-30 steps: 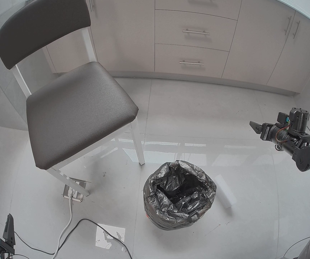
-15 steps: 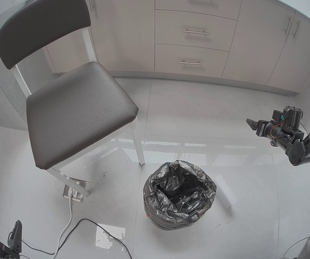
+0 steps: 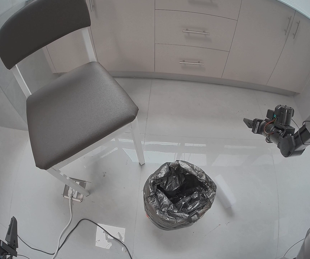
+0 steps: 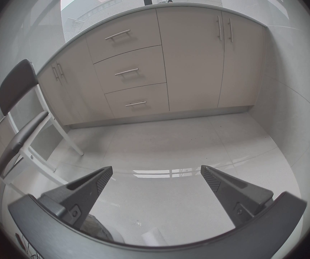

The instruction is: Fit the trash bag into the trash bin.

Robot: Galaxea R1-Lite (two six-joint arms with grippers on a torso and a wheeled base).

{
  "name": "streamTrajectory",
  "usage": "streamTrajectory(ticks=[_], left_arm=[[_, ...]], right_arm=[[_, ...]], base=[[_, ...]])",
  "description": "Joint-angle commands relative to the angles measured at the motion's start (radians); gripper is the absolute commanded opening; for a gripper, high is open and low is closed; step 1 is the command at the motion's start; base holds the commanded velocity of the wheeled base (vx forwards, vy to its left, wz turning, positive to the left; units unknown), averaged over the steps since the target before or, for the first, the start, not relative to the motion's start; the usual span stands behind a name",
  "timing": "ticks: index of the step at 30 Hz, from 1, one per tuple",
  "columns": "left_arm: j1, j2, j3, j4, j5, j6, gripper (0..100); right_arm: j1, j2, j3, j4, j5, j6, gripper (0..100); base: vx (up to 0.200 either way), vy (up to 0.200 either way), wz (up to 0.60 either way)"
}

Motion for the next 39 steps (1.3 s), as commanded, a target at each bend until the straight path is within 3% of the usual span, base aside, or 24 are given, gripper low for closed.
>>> streamTrajectory(ticks=[1, 8, 15, 20, 23, 39], left_arm=[[0.000, 0.007, 0.010, 0.002, 0.013, -0.022, 100], [0.000, 0.006, 0.012, -0.001, -0.030, -0.024, 100], [0.000, 0.006, 0.010, 0.005, -0.152, 0.016, 100], [-0.014, 0.007, 0.016, 0.039, -0.248, 0.097, 100], [-0.035, 0.006, 0.018, 0.037, -0.249, 0.090, 100], [-0.035, 0.006, 0.016, 0.037, -0.241, 0.079, 100]], right_arm=[[0.000, 0.128, -0.136, 0.069, 0.000, -0.004, 100], [0.069, 0.228, -0.320, 0.220, -0.001, -0.054, 100], [0.114, 0.364, -0.508, 0.303, -0.007, -0.097, 100], [0.121, 0.457, -0.725, 0.494, -0.009, -0.112, 100], [0.121, 0.495, -0.805, 0.517, -0.010, -0.108, 100], [0.140, 0.579, -0.808, 0.512, -0.009, -0.109, 100]], base=[[0.000, 0.000, 0.00], [0.000, 0.000, 0.00], [0.000, 0.000, 0.00], [0.000, 0.000, 0.00], [0.000, 0.000, 0.00], [0.000, 0.000, 0.00]])
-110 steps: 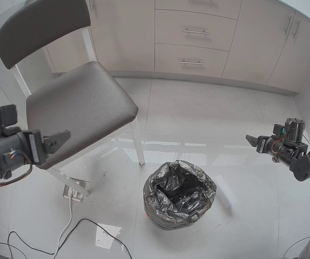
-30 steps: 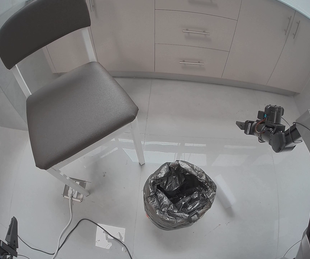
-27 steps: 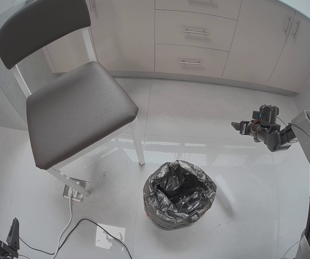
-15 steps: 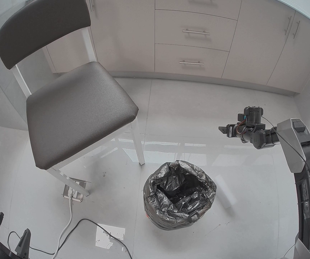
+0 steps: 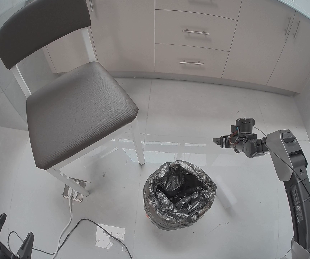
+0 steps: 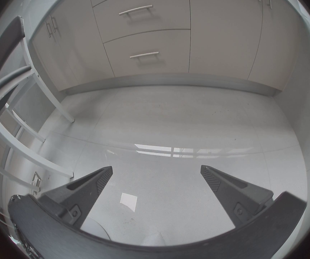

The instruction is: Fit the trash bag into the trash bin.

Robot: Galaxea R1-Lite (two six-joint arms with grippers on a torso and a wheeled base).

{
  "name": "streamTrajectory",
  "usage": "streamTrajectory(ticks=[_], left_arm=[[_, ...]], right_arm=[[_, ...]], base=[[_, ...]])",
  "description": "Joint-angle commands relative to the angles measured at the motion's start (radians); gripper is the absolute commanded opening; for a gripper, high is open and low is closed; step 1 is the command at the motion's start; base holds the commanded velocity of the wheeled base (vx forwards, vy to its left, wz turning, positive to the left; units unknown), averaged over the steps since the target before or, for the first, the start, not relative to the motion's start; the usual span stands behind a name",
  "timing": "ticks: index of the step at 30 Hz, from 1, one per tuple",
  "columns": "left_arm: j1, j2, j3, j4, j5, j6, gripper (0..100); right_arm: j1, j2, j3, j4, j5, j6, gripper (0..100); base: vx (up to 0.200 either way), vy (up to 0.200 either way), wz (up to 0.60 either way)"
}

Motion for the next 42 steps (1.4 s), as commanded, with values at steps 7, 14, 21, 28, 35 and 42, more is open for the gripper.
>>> streamTrajectory(ticks=[7, 14, 21, 28, 35, 42], left_arm=[[0.000, 0.005, 0.016, 0.002, 0.000, 0.000, 100], [-0.008, 0.005, 0.016, 0.002, 0.000, 0.000, 100], [-0.014, 0.005, 0.016, 0.002, 0.000, 0.000, 100], [-0.014, 0.005, 0.016, 0.002, 0.000, 0.000, 100], [-0.014, 0.005, 0.016, 0.002, 0.000, -0.002, 100], [-0.014, 0.005, 0.016, 0.002, 0.000, -0.002, 100]], right_arm=[[0.021, 0.124, -0.002, 0.033, -0.008, -0.059, 100], [0.014, 0.239, -0.002, 0.202, -0.051, -0.142, 100], [0.013, 0.259, -0.002, 0.222, -0.051, -0.142, 100], [0.011, 0.274, -0.002, 0.226, -0.062, -0.140, 100], [0.016, 0.277, -0.002, 0.222, -0.065, -0.139, 100], [0.016, 0.276, -0.002, 0.220, -0.079, -0.139, 0]], base=[[0.000, 0.000, 0.00], [0.000, 0.000, 0.00], [0.000, 0.000, 0.00], [0.000, 0.000, 0.00], [0.000, 0.000, 0.00], [0.000, 0.000, 0.00]])
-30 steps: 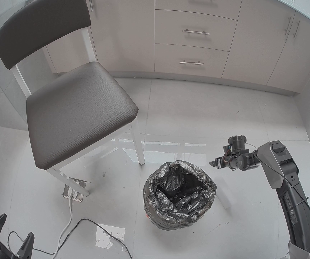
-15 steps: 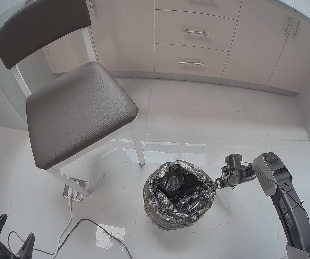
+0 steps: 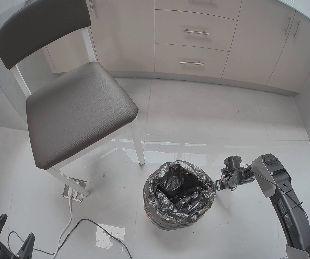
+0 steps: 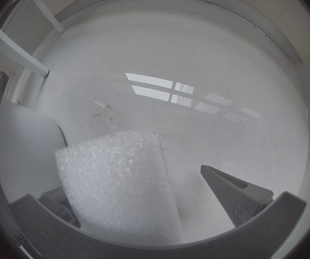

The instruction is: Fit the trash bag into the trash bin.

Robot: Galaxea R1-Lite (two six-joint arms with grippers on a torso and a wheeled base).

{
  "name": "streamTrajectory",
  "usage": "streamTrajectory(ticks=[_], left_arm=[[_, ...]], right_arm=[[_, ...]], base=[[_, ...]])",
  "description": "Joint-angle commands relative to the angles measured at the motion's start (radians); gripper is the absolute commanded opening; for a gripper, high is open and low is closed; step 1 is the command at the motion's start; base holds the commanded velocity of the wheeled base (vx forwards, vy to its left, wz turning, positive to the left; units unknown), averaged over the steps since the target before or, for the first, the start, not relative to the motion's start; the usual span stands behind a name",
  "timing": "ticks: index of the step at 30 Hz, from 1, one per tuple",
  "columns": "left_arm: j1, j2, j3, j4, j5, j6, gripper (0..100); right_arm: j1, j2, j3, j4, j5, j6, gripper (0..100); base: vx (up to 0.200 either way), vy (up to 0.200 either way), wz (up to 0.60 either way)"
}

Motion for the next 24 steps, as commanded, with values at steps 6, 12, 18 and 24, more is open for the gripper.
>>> streamTrajectory(ticks=[6, 12, 18, 24], left_arm=[[-0.001, 0.002, 0.016, 0.000, 0.000, -0.001, 100], [-0.001, 0.002, 0.016, 0.000, 0.000, -0.003, 100], [-0.001, 0.001, 0.016, -0.002, 0.002, -0.007, 100], [-0.001, 0.001, 0.016, -0.003, 0.006, -0.007, 100]], right_arm=[[0.001, -0.004, 0.000, -0.001, -0.004, 0.003, 0], [0.002, -0.031, 0.000, 0.013, -0.061, -0.002, 0], [0.002, -0.149, 0.000, 0.082, -0.068, 0.014, 0], [0.001, -0.294, 0.000, 0.180, -0.084, 0.047, 0]], base=[[0.000, 0.000, 0.00], [0.000, 0.000, 0.00], [0.000, 0.000, 0.00], [0.000, 0.000, 0.00]])
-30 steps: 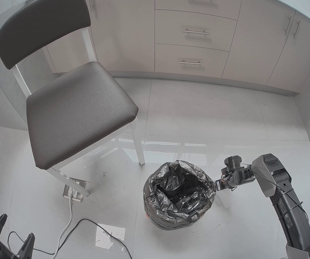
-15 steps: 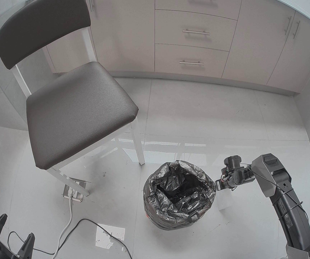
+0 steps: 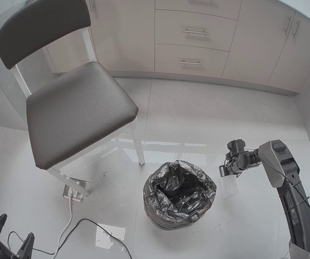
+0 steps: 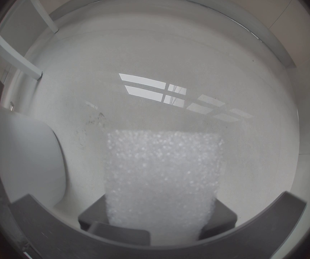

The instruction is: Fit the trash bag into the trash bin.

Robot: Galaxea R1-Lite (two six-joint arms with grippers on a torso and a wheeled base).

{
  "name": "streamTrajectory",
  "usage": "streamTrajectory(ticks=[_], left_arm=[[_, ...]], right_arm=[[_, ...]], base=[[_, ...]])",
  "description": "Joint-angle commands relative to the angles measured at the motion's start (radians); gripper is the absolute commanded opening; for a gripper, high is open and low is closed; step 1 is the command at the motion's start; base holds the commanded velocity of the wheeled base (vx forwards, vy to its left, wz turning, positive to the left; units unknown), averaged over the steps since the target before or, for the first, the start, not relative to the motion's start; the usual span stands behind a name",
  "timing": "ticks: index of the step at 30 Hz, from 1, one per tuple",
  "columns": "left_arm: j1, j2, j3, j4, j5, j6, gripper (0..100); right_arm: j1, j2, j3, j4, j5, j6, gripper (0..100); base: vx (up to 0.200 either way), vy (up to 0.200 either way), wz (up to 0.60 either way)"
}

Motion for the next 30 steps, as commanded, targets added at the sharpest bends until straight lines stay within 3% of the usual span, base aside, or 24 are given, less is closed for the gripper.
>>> streamTrajectory(ticks=[1, 6, 13, 20, 24, 30], left_arm=[[0.000, 0.001, 0.018, -0.002, 0.004, 0.003, 100], [0.000, 0.001, 0.018, -0.002, 0.004, 0.006, 100], [0.001, 0.001, 0.018, -0.002, 0.004, 0.006, 100], [0.000, 0.001, 0.018, -0.002, 0.004, 0.006, 100], [0.000, 0.001, 0.018, -0.002, 0.004, 0.006, 100], [0.001, 0.001, 0.018, -0.002, 0.004, 0.006, 100]], right_arm=[[0.000, -0.171, 0.000, 0.088, -0.006, 0.012, 0], [0.009, -0.333, 0.000, 0.200, -0.004, 0.002, 0], [0.092, -0.529, 0.000, 0.330, -0.009, -0.008, 0], [0.259, -0.643, 0.000, 0.461, -0.039, -0.042, 0], [0.375, -0.640, 0.000, 0.519, -0.092, -0.077, 0], [0.486, -0.599, 0.000, 0.540, -0.124, -0.082, 0]], base=[[0.000, 0.000, 0.00], [0.000, 0.000, 0.00], [0.000, 0.000, 0.00], [0.000, 0.000, 0.00], [0.000, 0.000, 0.00], [0.000, 0.000, 0.00]])
